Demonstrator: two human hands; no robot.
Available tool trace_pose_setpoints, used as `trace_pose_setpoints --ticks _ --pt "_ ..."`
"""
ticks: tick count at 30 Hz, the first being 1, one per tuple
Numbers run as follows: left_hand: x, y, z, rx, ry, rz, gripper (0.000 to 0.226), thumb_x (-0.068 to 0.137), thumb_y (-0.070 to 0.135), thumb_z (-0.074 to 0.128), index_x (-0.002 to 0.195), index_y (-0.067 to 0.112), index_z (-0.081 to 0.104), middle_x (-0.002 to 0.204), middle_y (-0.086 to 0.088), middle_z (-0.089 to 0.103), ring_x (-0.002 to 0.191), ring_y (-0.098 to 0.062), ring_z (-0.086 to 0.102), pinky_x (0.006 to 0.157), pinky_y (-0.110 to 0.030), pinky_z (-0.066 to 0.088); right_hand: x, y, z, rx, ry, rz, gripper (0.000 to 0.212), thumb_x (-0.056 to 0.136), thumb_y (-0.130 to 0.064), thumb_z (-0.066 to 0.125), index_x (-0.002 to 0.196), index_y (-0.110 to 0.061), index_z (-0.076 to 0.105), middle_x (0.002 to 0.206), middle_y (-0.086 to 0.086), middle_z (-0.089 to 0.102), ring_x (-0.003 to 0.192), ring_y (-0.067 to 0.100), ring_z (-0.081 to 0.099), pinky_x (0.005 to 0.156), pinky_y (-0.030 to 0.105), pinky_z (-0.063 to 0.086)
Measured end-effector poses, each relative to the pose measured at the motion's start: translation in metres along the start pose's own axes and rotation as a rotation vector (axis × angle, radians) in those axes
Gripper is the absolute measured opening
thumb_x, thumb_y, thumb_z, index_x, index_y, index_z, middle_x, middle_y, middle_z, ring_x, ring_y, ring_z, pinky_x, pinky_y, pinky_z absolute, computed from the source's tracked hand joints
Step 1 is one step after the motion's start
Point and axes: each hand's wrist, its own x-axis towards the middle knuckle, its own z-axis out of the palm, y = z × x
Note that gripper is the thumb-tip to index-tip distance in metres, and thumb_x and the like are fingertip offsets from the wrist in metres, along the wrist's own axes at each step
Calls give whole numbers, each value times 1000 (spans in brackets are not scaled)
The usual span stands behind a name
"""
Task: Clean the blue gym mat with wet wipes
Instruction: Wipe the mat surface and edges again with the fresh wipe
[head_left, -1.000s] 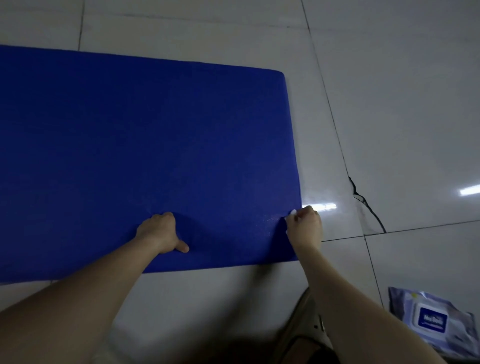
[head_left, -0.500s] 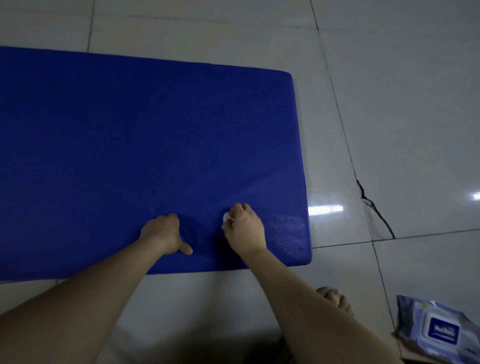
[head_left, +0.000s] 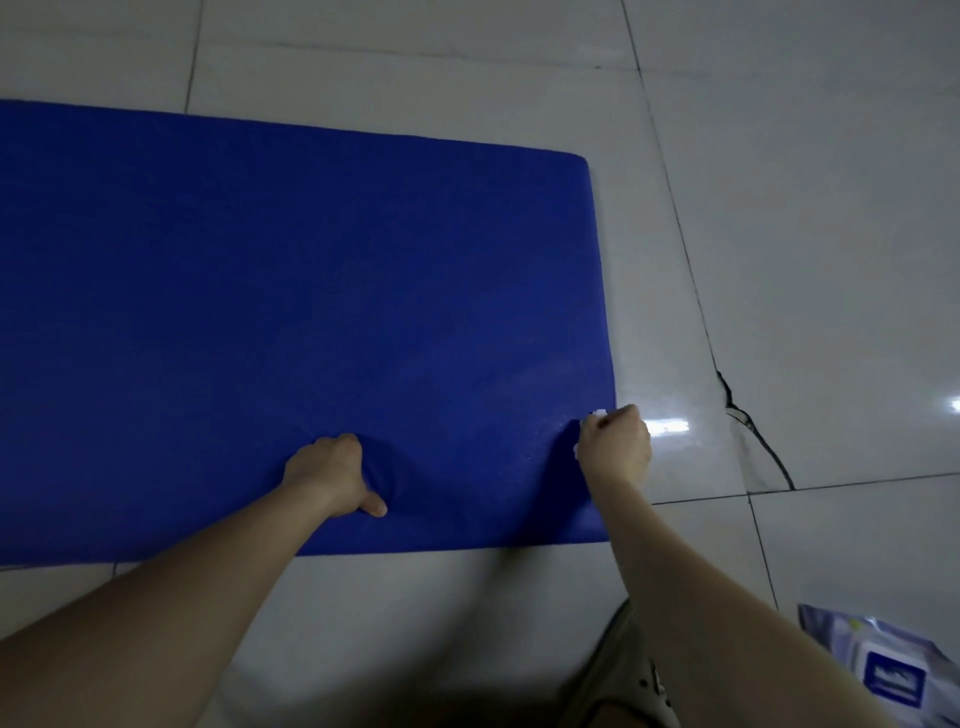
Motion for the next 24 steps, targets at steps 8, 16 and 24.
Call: trace_pose_setpoints --ticks 8,16,24 --pt "2 0 0 -3 -6 -20 102 65 65 85 143 15 41 134 0 55 116 -20 57 93 -34 53 -77 -72 60 -107 -262 -532 20 100 -27 49 99 -8 52 102 12 59 88 30 60 73 36 46" --pt "-2 2 -3 -16 -12 -13 94 65 63 86 136 17 46 127 2 57 110 -18 58 91 -34 54 -5 -38 17 -96 -170 -403 24 100 -31 51 99 -7 55 104 12 58 86 33 61 72 38 49" --pt "-12 12 -16 211 -5 -12 70 63 71 81 109 25 56 96 10 60 85 -10 59 66 -26 48 31 0 -10 -43 -29 -143 23 102 -33 46 95 -11 51 99 10 63 78 27 56 69 32 40"
